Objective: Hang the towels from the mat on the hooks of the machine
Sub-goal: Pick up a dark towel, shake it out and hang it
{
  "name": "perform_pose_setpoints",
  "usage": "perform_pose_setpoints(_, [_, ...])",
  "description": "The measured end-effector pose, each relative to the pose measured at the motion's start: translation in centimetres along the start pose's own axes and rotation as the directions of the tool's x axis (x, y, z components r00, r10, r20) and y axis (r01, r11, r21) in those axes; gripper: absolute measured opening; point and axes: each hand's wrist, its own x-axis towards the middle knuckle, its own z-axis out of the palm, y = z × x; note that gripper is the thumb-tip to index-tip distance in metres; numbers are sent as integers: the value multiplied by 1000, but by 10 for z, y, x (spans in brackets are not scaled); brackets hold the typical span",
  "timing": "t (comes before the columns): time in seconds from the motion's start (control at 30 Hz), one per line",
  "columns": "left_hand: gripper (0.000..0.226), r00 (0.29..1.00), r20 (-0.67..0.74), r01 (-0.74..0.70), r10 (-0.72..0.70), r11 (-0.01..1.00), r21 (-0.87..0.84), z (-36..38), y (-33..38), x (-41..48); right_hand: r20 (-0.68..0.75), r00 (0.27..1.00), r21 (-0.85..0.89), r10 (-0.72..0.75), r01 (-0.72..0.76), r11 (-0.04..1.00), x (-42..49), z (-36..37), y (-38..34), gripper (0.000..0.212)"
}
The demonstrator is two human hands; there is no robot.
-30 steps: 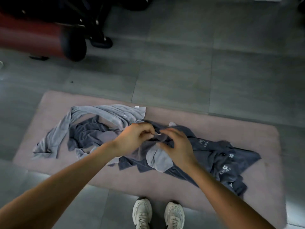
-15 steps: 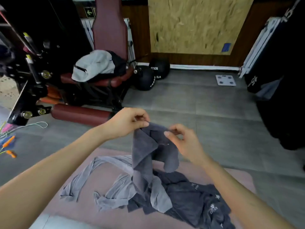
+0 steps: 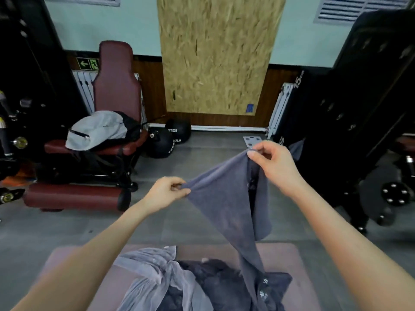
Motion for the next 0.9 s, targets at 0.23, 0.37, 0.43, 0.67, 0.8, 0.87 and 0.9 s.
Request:
perform_pose_setpoints(0.23, [11, 1000, 2, -6, 8, 890, -455, -5, 64, 15, -183, 964, -295, 194, -242, 924, -16, -32, 35, 8])
perform_pose_setpoints(0.37, [13, 997, 35, -53, 71, 926, -373, 3, 99, 18, -202, 944, -335, 261, -317, 887, -21, -38, 43, 12])
perform_pose_setpoints(0.43, [12, 995, 51, -61, 83, 936, -346, 6, 111, 18, -200, 938, -348, 284, -339, 874, -20, -40, 47, 12])
perform_pose_setpoints(0.67, [10, 994, 65, -65, 90, 949, -308, 9, 135, 17, -62, 935, -276, 348, -351, 895, -25, -23, 52, 6])
perform_pose_setpoints(0.8, [6, 984, 105, -126, 145, 977, -172, 8, 149, 15, 212, 958, 132, 191, -221, 966, -37, -2, 25, 30])
perform_pose_setpoints(0.87, [8, 980, 96, -159, 171, 979, -128, 4, 156, 11, 262, 963, 177, 67, -116, 977, -39, 8, 4, 27])
perform_pose_setpoints(0.9, [10, 984, 62, -157, 168, 977, -147, 2, 157, 10, 244, 969, 180, 27, -73, 981, -39, 13, -3, 19])
